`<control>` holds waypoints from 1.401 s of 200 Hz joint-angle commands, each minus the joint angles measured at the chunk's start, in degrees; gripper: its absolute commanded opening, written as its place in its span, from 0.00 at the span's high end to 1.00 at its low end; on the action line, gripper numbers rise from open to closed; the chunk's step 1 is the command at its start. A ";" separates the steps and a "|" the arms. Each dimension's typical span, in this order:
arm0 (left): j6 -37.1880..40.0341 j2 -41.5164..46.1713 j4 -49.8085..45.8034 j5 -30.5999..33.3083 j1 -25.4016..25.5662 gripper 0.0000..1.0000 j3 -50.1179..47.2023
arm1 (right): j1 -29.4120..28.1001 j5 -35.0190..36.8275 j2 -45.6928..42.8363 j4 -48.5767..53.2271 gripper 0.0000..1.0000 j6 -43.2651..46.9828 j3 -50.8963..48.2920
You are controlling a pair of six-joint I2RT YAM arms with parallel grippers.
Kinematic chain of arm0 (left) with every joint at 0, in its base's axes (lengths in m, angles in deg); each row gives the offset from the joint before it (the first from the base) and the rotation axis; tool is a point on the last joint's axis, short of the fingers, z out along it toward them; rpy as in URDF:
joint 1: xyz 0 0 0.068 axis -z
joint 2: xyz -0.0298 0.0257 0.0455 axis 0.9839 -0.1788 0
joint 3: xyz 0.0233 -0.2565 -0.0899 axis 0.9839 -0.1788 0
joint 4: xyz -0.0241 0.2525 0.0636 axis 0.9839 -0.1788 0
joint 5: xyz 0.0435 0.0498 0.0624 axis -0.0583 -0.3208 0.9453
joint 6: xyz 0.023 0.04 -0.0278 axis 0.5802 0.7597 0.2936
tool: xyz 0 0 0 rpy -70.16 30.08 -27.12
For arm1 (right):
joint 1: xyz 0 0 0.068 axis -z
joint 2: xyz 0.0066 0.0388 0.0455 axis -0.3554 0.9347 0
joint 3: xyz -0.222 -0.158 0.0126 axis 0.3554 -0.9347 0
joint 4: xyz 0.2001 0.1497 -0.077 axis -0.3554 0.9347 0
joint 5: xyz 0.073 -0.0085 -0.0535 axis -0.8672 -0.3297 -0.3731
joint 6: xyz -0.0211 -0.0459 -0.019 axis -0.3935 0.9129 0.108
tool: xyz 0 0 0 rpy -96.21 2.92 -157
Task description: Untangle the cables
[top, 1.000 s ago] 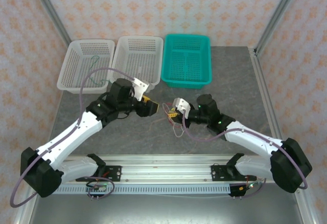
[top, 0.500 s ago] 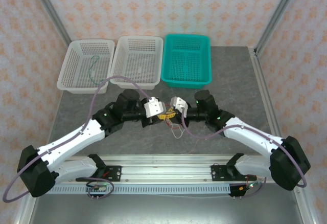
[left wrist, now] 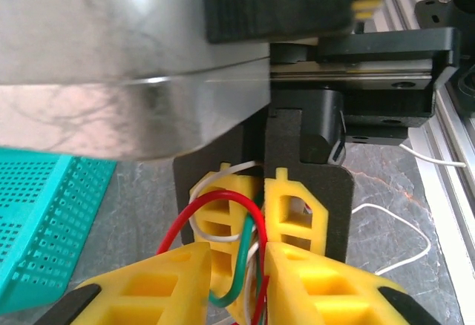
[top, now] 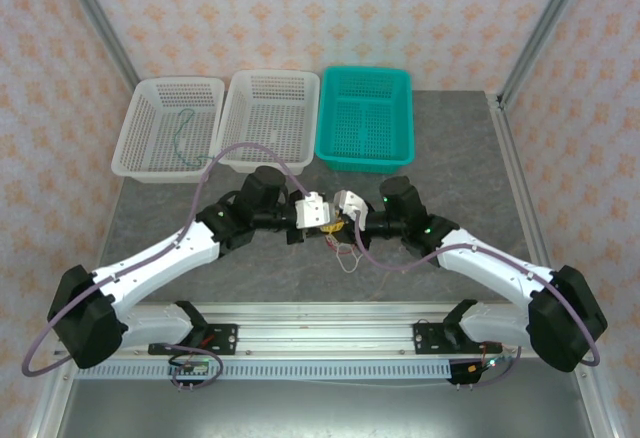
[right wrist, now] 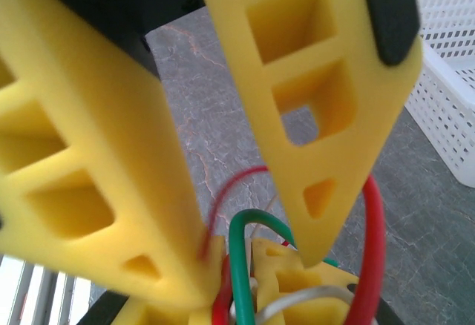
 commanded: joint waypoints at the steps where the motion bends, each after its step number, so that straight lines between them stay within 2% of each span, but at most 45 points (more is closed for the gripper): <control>1: 0.94 -1.23 -1.33 -3.05 0.05 0.72 1.73 | -0.32 -1.81 -0.16 -3.22 1.00 -1.08 0.90; 28: -0.40 -2.39 0.36 -3.40 0.03 0.74 1.68 | -0.33 -1.94 -0.20 -4.50 1.00 -1.82 0.68; 40: -1.22 -2.30 1.41 -2.80 0.00 0.84 1.45 | -0.33 -0.97 -0.27 -4.63 1.00 -1.96 0.35; 49: -2.26 -2.14 2.32 -1.13 -0.02 1.00 1.19 | -0.33 0.18 -0.36 -4.80 1.00 -2.34 -0.19; 52: -2.87 -2.16 2.69 -0.25 -0.02 1.00 1.06 | -0.31 0.68 -0.45 -5.16 1.00 -2.73 -0.44; 68: -8.41 -1.70 4.32 2.16 -2.20 1.00 0.70 | -0.24 6.05 -1.34 -8.93 0.88 -6.65 -2.90; 80: -14.61 -0.82 7.63 1.85 -5.21 1.00 -0.83 | 0.20 14.86 -1.52 -13.42 0.72 -13.93 -5.66; 100: -22.73 2.26 13.02 5.69 -8.19 1.00 -5.16 | 3.68 27.57 -0.08 -13.76 0.64 -27.53 -7.19; 114: -26.41 3.65 13.99 8.80 -8.44 1.00 -7.25 | 7.85 31.04 2.07 -9.46 0.62 -38.00 -6.57; 134: -31.14 3.82 17.43 7.70 -8.35 1.00 -10.88 | 12.60 27.63 4.07 -3.72 0.57 -47.40 -5.74; 156: -38.01 2.97 22.26 9.03 -8.24 1.00 -14.50 | 12.93 24.79 2.65 -2.23 0.53 -50.14 -5.81; 178: -44.41 0.43 22.69 11.18 -8.09 1.00 -15.41 | 12.88 23.54 0.01 -0.20 0.44 -54.10 -4.50; 192: -47.02 -1.50 22.58 11.93 -7.54 1.00 -15.45 | 12.93 19.23 -2.14 -2.83 0.44 -56.93 -4.41; 213: -51.31 -5.09 23.61 13.84 -6.72 1.00 -15.20 | 11.44 13.43 -2.37 -12.60 0.40 -62.19 -6.00; 241: -55.77 -10.05 26.24 15.05 -5.35 1.00 -14.22 | 3.72 16.12 -0.13 -14.60 0.36 -58.66 -4.58; 266: -56.71 -12.97 24.59 14.56 -4.76 1.00 -11.76 | -0.79 24.33 4.18 -15.49 0.34 -51.46 -4.41; 280: -56.64 -14.13 22.96 14.13 -4.75 1.00 -10.43 | -1.63 30.23 7.65 -17.28 0.37 -46.62 -4.56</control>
